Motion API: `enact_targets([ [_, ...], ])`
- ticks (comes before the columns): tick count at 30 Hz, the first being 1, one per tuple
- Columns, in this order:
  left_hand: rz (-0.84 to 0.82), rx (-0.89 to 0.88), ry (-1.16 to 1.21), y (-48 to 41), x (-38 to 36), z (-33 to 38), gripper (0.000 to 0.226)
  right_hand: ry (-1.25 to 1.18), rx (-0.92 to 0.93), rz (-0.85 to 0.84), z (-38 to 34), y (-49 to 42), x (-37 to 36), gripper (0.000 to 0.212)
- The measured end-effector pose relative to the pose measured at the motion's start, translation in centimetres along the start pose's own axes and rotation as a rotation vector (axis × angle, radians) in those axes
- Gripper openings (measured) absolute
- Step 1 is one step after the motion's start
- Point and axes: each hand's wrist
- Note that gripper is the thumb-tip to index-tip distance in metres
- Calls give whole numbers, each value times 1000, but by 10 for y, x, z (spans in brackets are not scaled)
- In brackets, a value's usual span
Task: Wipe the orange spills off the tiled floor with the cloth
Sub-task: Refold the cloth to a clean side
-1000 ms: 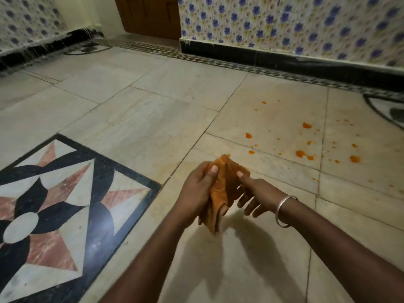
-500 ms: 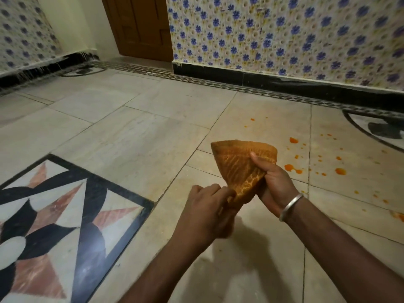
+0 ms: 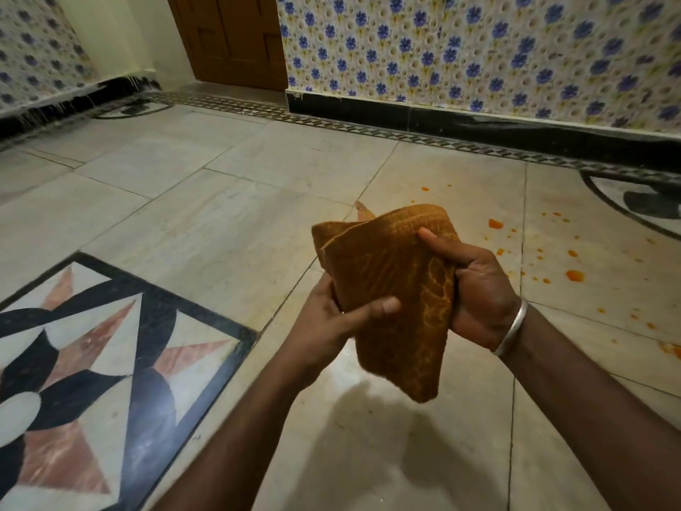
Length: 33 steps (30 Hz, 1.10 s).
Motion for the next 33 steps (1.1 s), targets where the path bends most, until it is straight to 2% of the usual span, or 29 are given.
enact_targets([
  [2,7,-9,52,2,2,2,56,10,-41,13,1,-2,3,32],
  [3,17,11,67,3,3,3,52,43,-56,34,3,-4,5,31],
  [5,63,95,93,2,4,3,53,146,-97,105,13,-9,10,34],
  [7,124,204,134,0,5,2,55,239,-201,158,30,-11,19,46],
  [8,154,267,160,-1,6,1,62,256,-266,156,38,-10,24,49],
  [10,204,382,188,-4,11,-2,91,249,-320,142,52,-7,32,47],
  [12,199,408,188,-6,20,-11,116,245,-265,156,59,-4,36,68],
  [14,145,381,217,-8,27,-19,125,315,-189,99,61,-3,37,84],
  [16,70,333,258,-8,29,-19,123,570,-99,-35,63,-3,36,82],
  [19,-15,234,83,-9,31,-13,108,950,13,-107,66,-5,34,75],
  [22,52,157,-244,-11,32,-8,80,1187,68,-53,69,-7,32,69],
  [24,109,135,-303,-12,31,-7,61,1236,70,-44,71,-9,32,64],
  [27,171,86,-350,-13,30,-9,46,1309,45,-93,70,-12,33,55],
  [31,301,-51,-617,-15,26,-7,15,1447,84,-109,68,-15,32,17],
  [33,311,-79,-727,-14,28,-4,11,1483,105,-115,62,-15,31,5],
])
Point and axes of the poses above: each hand's wrist, its own y-axis away from the middle knuckle, its own x-axis out of the back of the hand, z = x × y, and after that the axes turned 11 degrees about x, right-handed
